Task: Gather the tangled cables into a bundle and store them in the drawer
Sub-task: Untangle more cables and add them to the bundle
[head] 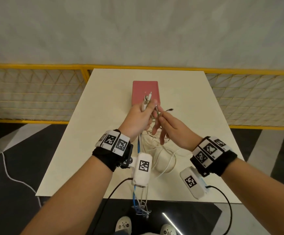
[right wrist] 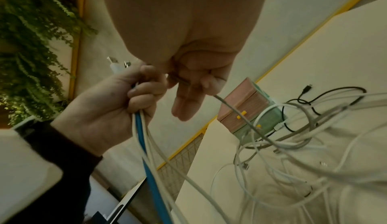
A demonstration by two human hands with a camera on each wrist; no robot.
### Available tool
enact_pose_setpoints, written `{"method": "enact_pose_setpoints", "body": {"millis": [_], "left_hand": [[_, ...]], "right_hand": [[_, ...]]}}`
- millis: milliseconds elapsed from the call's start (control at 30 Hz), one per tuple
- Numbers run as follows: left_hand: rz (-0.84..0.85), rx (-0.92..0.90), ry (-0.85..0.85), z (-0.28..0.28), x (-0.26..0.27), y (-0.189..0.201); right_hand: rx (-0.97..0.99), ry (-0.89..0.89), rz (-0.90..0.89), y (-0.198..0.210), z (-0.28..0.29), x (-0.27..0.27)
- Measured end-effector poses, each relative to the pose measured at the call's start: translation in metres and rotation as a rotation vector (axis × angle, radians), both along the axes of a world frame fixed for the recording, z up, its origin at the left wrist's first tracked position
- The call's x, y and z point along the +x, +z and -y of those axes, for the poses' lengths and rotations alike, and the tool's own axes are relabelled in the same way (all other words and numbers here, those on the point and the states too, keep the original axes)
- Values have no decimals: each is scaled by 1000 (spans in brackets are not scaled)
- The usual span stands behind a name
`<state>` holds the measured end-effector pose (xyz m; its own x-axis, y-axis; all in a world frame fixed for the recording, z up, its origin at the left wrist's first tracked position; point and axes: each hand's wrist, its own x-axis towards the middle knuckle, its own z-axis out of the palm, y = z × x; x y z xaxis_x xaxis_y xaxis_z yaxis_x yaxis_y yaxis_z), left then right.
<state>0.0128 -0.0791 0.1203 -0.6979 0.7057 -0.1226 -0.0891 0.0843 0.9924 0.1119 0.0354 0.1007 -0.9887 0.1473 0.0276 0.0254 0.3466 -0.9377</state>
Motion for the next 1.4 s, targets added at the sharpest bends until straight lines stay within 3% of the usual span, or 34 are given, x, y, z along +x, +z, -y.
{"method": "enact_pose_setpoints", "body": {"millis": [200,400,533,600,700,767,867,1033,1167,1400], "left_hand": [[-110,59,-87,0,10,5],[-78,118,-3,-3,10,11],[-203,134,55,-3,3,14],[-226,172,102,-2,-4,24],[-52,336,109,3,-13,49],[10,444,101,10,-20,69],[-63,498,131,25,-31,97],[-282,366,119,45,-35,110],[-234,273,113,43,-28,104],[-367,-76,-154,29,-6,80]], "right_hand": [[-21,-19,-72,-1,-5,0],[13,12,-47,-10,-1,-2],[9,64,-22,-16,-1,-1],[-33,81,2,-23,-4,-1],[-98,51,11,-35,-17,-2],[-42,30,55,-47,-29,-1],[136,8,122,-66,-47,4],[167,-119,109,-47,-59,-3],[380,-153,18,-6,-61,-13],[614,-83,-251,72,-32,-23]]}}
